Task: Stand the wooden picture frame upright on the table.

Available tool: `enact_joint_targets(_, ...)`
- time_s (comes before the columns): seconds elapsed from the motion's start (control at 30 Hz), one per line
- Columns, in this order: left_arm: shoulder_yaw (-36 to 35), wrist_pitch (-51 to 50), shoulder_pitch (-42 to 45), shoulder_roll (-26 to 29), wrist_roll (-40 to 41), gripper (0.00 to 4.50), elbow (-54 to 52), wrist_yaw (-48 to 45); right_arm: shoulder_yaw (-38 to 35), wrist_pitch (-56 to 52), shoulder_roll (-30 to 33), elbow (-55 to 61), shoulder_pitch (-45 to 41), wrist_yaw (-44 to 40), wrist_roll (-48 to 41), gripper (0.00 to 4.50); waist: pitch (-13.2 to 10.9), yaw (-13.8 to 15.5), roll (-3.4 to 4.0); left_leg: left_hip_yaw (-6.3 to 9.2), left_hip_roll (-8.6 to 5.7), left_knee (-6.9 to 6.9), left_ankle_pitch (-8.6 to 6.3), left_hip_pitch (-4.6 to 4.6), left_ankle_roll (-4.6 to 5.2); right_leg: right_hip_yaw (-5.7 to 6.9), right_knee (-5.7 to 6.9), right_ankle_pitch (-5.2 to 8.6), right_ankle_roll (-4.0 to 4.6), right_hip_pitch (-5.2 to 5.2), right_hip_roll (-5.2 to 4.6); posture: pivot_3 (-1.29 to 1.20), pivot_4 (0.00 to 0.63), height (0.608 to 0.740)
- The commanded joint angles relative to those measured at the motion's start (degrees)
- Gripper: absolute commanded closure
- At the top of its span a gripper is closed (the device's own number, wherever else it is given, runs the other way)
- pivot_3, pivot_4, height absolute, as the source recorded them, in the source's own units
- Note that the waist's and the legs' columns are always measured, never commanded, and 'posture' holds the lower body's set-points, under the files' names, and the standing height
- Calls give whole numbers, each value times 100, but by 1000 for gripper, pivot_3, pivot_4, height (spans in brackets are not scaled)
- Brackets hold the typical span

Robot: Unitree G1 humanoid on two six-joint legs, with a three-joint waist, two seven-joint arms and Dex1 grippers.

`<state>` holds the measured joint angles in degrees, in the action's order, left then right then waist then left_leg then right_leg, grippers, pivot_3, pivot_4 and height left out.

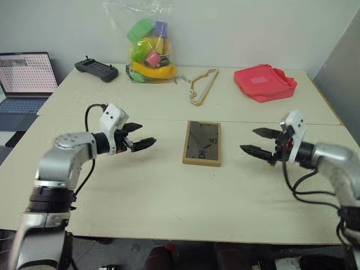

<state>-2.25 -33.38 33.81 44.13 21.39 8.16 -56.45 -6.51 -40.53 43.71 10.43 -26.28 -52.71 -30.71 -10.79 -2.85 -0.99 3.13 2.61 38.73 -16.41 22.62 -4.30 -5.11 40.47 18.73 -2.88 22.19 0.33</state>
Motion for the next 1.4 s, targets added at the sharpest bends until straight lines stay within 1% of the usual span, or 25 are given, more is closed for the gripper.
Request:
enact_joint_targets(0.03, 54, 253, 172, 40, -153, 0, 274, -129, 220, 298, 71, -308, -74, -253, 193, 22, 1, 12, -1, 3, 0, 0, 0, 3, 0, 3, -4, 0, 0, 0, 0, 0, 150, 740)
enact_joint_targets(0.13, 3, 227, 186, -54, -113, 0, 235, -89, 222, 519, 31, -508, -115, -201, 327, 22, 0, 15, -1, 0, -1, 2, -2, 23, 3, 3, -14, 0, 0, 10, -5, 0, 150, 740)
enact_joint_targets(0.2, -38, 203, 203, -170, -135, 0, 219, 95, 251, 653, -60, -546, -119, -77, 436, 22, 0, 21, -1, -2, -1, 3, -2, 29, 4, 4, -20, -1, -1, 12, -9, 0, 150, 740)
enact_joint_targets(0.3, -53, 296, 212, -461, -220, 0, 191, 482, 379, 942, -341, -681, -107, 353, 778, 22, 0, 33, -1, -2, 2, 3, -6, 29, 11, 6, -26, -1, -1, 11, -11, 0, 150, 740)
enact_joint_targets(0.33, -44, 356, 217, -617, -263, 346, 178, 661, 406, 1010, -464, -726, -98, 500, 869, 382, 1, 40, -1, -3, 2, 3, -6, 29, 11, 6, -25, -1, -1, 11, -11, 0, 150, 740)
enact_joint_targets(0.37, 7, 465, 215, -749, -373, 488, 188, 837, 455, 1082, -569, -780, -103, 618, 981, 525, 1, 49, -1, -3, 2, 4, -6, 28, 11, 6, -23, -1, -1, 11, -11, 0, 150, 740)
enact_joint_targets(0.47, 212, 733, 235, -1169, -708, 1182, 334, 1268, 596, 1347, -883, -1137, -192, 1112, 1429, 1307, 1, 60, -2, -4, -1, 10, -6, 27, 10, 4, -15, -2, -1, 11, -14, 0, 150, 740)
enact_joint_targets(0.5, 246, 806, 287, -1319, -806, 1333, 440, 1435, 599, 1379, -990, -1287, -251, 1311, 1548, 1510, 1, 67, -1, -4, -1, 11, -6, 26, 10, 4, -13, -2, -1, 11, -15, 0, 150, 740)
enact_joint_targets(0.57, 316, 1002, 464, -1656, -1000, 1842, 788, 1769, 681, 1552, -1178, -1677, -402, 1627, 1834, 2074, 1, 77, -1, -7, -3, 13, -5, 26, 10, 3, -7, -2, -1, 11, -17, 0, 150, 740)
enact_joint_targets(0.6, 357, 1108, 558, -1817, -1098, 1939, 993, 1935, 727, 1661, -1253, -1848, -459, 1749, 1967, 2198, 1, 82, -2, -8, -5, 15, -5, 25, 9, 2, -4, -2, -2, 13, -17, 0, 150, 740)
enact_joint_targets(0.63, 413, 1262, 649, -1971, -1213, 2316, 1216, 2094, 782, 1763, -1341, -2009, -522, 1844, 2070, 2624, 2, 91, -2, -8, -5, 15, -5, 23, 9, 2, -4, -2, -2, 13, -17, 0, 150, 740)
enact_joint_targets(0.8, 602, 1722, 876, -2567, -1484, 3209, 1938, 2380, 963, 2129, -1755, -2555, -734, 2098, 2397, 3594, 2, 86, -2, -11, -5, 14, -5, 22, 10, 1, -2, -3, -1, 13, -17, 0, 150, 740)
enact_joint_targets(0.87, 648, 1826, 924, -2749, -1532, 3664, 2116, 2404, 1011, 2186, -1880, -2651, -792, 2105, 2458, 4107, 2, 82, -2, -14, -5, 12, -4, 23, 8, -1, -4, -3, -1, 14, -17, 0, 150, 740)
enact_joint_targets(0.93, 708, 1832, 955, -2900, -1575, 4076, 2233, 2402, 1098, 2200, -1968, -2682, -795, 2071, 2533, 4500, 2, 85, -2, -14, -5, 12, 0, 25, 2, 0, -3, -3, -1, 16, -17, 0, 150, 740)
enact_joint_targets(1.0, 853, 1672, 911, -3019, -1611, 4487, 2172, 2297, 1213, 2091, -2080, -2574, -744, 1948, 2521, 4500, 2, 85, -2, -14, -5, 12, 0, 24, 1, 0, -2, -3, -1, 16, -18, 0, 150, 740)
enact_joint_targets(1.1, 1040, 1383, 675, -3028, -1605, 4487, 1702, 2071, 1309, 1916, -2189, -2214, -590, 1726, 2363, 4500, 2, 85, -2, -13, -5, 13, -1, 22, 3, 1, 4, -3, -1, 15, -18, 0, 150, 740)
enact_joint_targets(1.17, 1086, 1070, 435, -2926, -1506, 4487, 1134, 1900, 1290, 1611, -2217, -1759, -404, 1536, 2134, 4500, 3, 83, -1, -11, -4, 13, 0, 22, 2, 1, 6, -2, -1, 15, -17, 0, 150, 740)
enact_joint_targets(1.27, 1245, 363, -123, -2551, -1332, 4487, -110, 1522, 1239, 835, -2134, -726, 29, 1179, 1576, 4500, 3, 75, -1, -10, 0, 9, 2, 23, -2, 0, 4, -2, -1, 15, -17, 0, 150, 740)
enact_joint_targets(1.4, 1302, -390, -675, -2115, -1151, 4487, -1287, 1291, 1199, 248, -1843, 92, 386, 1062, 1347, 4500, 3, 70, 1, -6, 1, 6, 0, 23, 0, 1, 5, -2, 0, 16, -16, 0, 150, 740)
